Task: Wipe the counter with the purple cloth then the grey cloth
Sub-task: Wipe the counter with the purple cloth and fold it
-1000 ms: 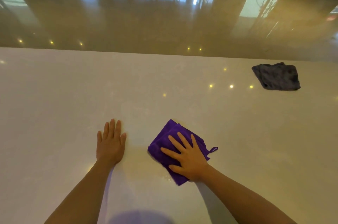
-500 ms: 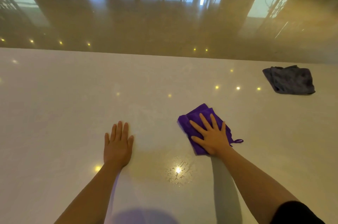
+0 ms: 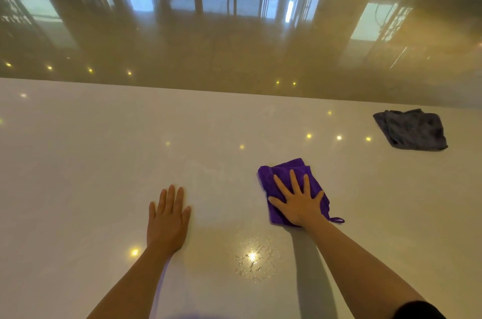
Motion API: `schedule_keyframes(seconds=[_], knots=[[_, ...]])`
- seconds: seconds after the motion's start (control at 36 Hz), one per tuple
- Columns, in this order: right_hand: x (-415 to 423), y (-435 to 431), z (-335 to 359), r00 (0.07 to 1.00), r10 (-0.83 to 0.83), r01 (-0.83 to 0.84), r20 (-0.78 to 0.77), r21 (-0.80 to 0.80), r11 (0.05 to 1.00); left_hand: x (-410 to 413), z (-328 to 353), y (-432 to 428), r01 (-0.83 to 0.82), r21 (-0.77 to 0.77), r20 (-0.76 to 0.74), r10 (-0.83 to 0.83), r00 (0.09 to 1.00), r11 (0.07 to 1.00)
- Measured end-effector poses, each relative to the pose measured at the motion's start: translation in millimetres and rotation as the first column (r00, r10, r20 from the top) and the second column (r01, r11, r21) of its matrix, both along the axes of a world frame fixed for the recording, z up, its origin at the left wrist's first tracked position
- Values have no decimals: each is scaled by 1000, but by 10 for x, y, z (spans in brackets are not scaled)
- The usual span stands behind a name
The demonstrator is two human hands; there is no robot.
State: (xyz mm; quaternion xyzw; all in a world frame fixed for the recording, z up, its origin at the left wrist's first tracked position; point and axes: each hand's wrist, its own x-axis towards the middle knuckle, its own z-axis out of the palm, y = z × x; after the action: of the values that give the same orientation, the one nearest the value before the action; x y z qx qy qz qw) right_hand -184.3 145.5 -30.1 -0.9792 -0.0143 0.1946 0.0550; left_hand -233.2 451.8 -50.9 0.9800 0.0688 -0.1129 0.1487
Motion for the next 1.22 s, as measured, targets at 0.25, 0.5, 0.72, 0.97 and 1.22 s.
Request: schedule_keyframes(seconds=[0.25,0.5,0.72,0.97,1.22], knots=[[137,-318,149,985,-172,165,19,193,967,11,38,-20,-4,50,-10,5,1000,999],[164,-525,262,923,-383,355,30,314,881,193,167,-349,-35,57,40,33,999,998],[122,-559,271,952,-307,297,-18,320,900,454,303,-1081,166,-133,61,-159,985,977],[160,-541,270,874,-486,465,-23,335,819,668,380,-1905,77,-191,-37,-86,996,979],[226,-483,217,877,-467,478,-115,321,818,710,400,-2001,76,-461,-63,-117,991,884]])
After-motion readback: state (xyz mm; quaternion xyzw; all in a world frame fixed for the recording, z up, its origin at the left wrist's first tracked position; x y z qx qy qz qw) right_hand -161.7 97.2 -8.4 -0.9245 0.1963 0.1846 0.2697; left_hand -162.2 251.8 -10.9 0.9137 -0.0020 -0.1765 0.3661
